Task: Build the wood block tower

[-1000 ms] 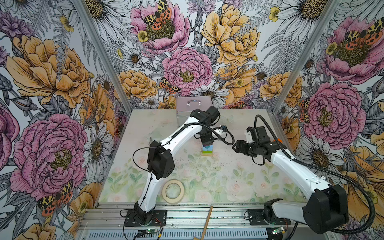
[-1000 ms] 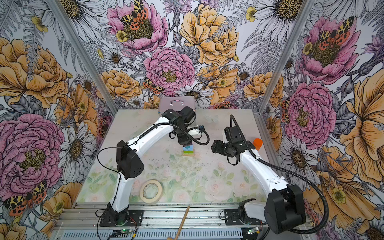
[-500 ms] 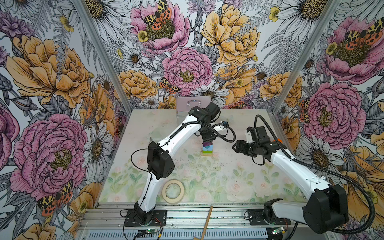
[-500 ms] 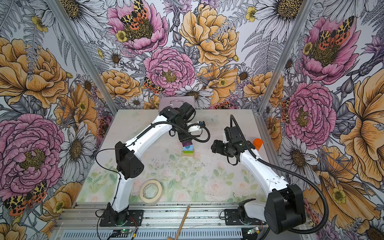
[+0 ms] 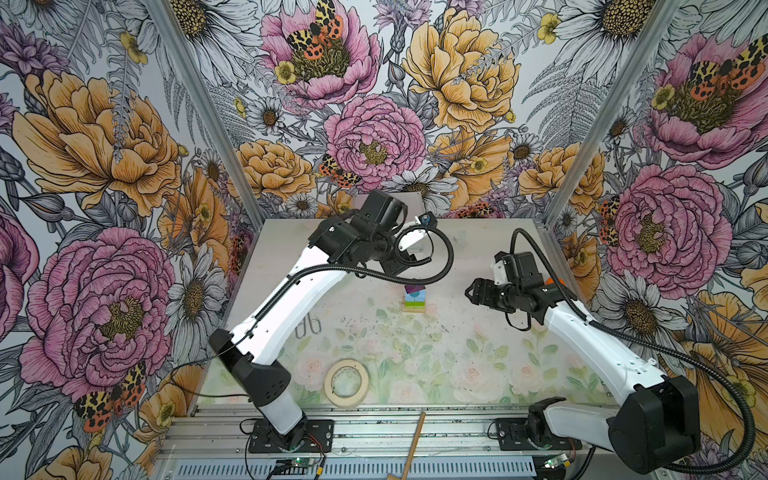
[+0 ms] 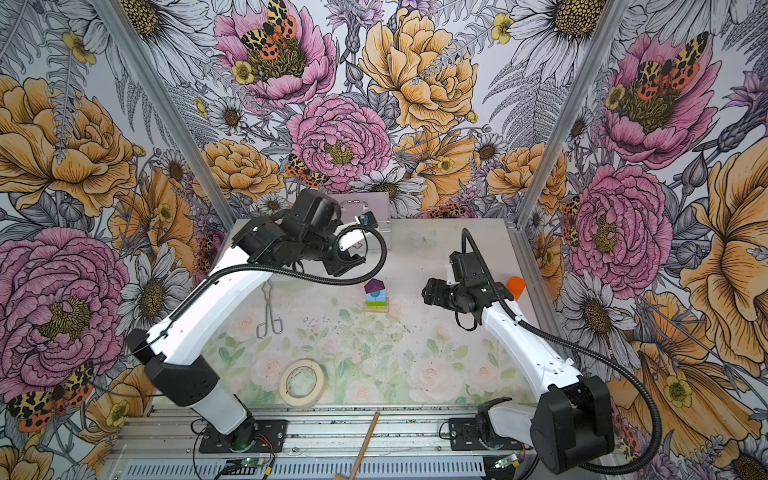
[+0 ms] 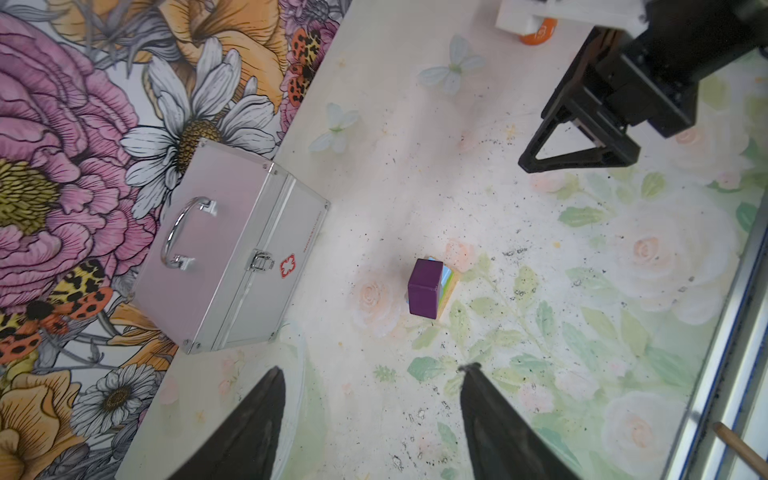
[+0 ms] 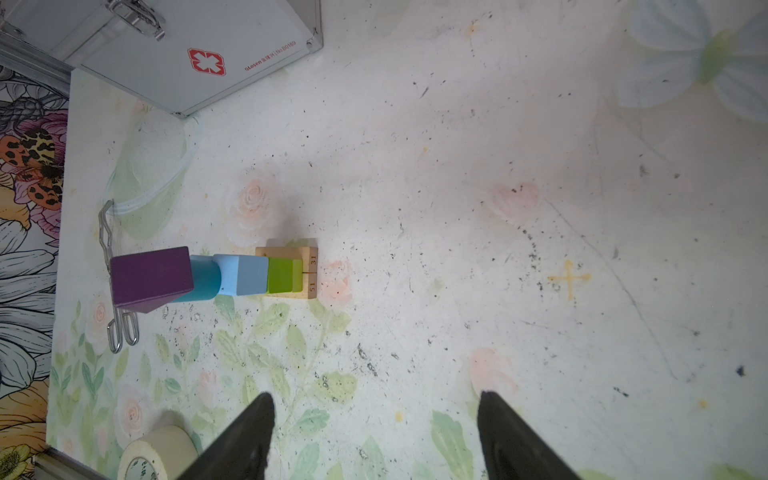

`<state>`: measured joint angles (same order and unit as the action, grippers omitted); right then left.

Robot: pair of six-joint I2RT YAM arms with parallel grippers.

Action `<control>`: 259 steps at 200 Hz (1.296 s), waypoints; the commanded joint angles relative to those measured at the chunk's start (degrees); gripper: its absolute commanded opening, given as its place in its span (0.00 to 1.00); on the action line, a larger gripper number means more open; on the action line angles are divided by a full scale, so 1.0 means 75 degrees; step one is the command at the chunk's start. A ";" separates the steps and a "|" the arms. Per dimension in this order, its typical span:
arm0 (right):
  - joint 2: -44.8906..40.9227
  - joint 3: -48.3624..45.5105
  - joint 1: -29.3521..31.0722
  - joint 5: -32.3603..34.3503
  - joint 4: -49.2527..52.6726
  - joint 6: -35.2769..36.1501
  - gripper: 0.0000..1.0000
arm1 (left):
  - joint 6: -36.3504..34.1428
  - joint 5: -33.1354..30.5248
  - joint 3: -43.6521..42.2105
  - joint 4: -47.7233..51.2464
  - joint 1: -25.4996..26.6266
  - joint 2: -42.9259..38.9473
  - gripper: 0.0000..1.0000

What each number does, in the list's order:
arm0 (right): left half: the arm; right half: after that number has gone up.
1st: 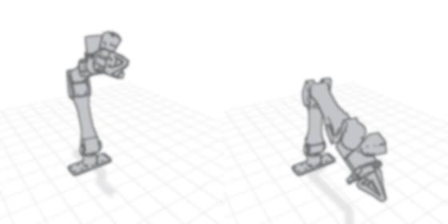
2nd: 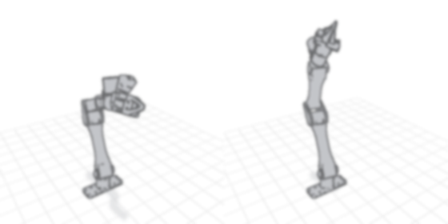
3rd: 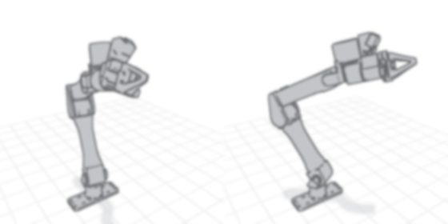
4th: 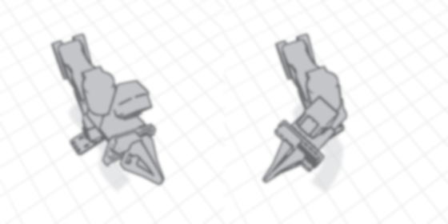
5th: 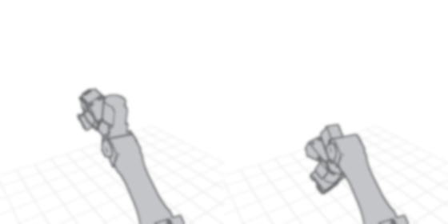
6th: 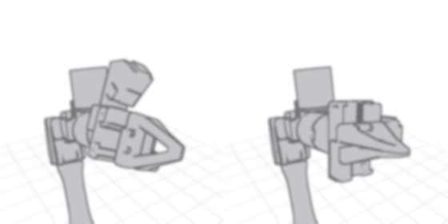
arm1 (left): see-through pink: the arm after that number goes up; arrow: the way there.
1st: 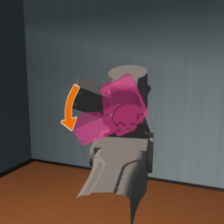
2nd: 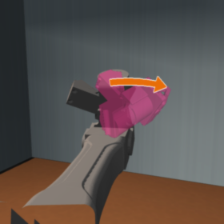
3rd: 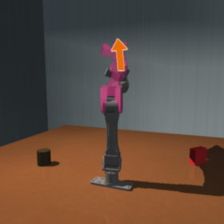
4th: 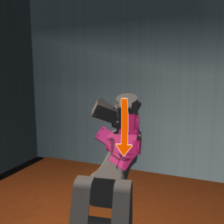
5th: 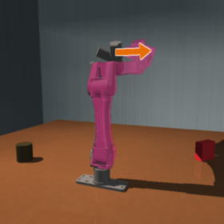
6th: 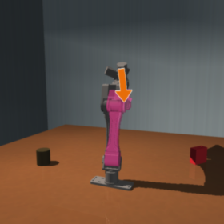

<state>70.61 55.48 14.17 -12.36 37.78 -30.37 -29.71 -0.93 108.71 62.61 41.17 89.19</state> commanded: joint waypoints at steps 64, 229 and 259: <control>-0.0812 0.0579 -0.0585 0.0158 0.0054 0.0410 0.97 | 0.3523 -0.1676 -0.6782 -0.6675 -0.1938 -0.5110 0.99; -0.1873 -0.2491 -0.1445 0.3069 -0.4622 0.1740 1.00 | 0.3924 -0.3418 -1.1245 -1.1915 -0.4700 -0.3586 0.99; -0.1701 -0.3425 -0.1457 0.3460 -0.6225 0.2169 1.00 | 0.3892 -0.3157 -1.1515 -1.3056 -0.4743 -0.2542 0.99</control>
<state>57.69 33.06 3.66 8.86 7.44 -17.87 1.06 -25.17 23.97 -23.29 6.20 65.95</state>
